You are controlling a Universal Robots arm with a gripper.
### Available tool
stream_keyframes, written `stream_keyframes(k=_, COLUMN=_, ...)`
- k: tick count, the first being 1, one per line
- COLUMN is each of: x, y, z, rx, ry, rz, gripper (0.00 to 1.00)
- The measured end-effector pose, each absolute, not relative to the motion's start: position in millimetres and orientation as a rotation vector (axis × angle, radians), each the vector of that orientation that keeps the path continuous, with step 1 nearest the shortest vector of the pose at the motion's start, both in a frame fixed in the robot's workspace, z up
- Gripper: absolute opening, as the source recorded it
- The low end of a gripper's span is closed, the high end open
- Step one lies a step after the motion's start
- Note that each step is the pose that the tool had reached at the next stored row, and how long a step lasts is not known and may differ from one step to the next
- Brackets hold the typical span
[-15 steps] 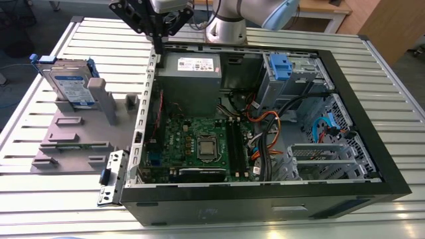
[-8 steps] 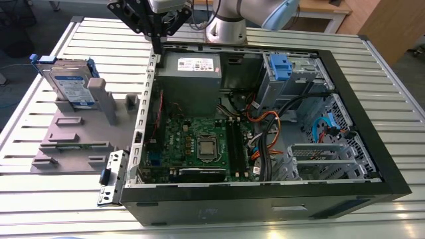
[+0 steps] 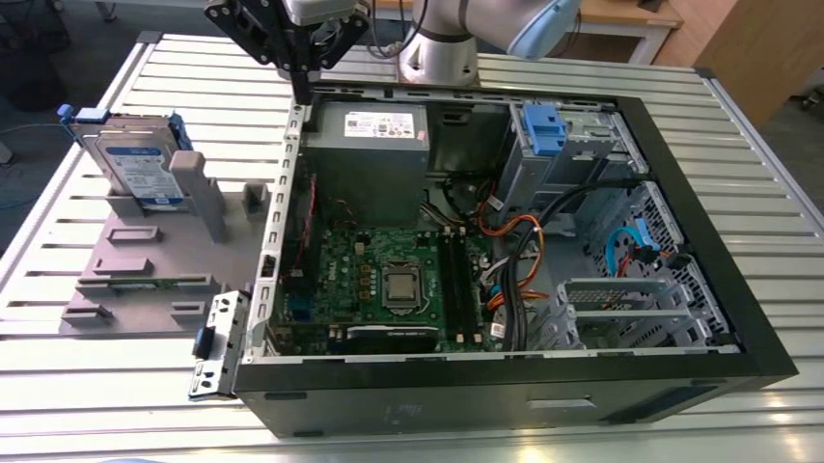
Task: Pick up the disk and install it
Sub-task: 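Reach for the disk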
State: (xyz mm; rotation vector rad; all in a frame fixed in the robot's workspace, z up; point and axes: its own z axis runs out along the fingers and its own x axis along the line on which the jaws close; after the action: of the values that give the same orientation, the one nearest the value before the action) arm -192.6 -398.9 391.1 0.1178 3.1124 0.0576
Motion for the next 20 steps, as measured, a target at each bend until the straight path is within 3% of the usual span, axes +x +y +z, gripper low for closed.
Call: stream_keyframes(k=20, x=-198.2, y=-398.9, z=391.0, rx=0.118, ry=3.112, rz=0.057, gripper=0.11)
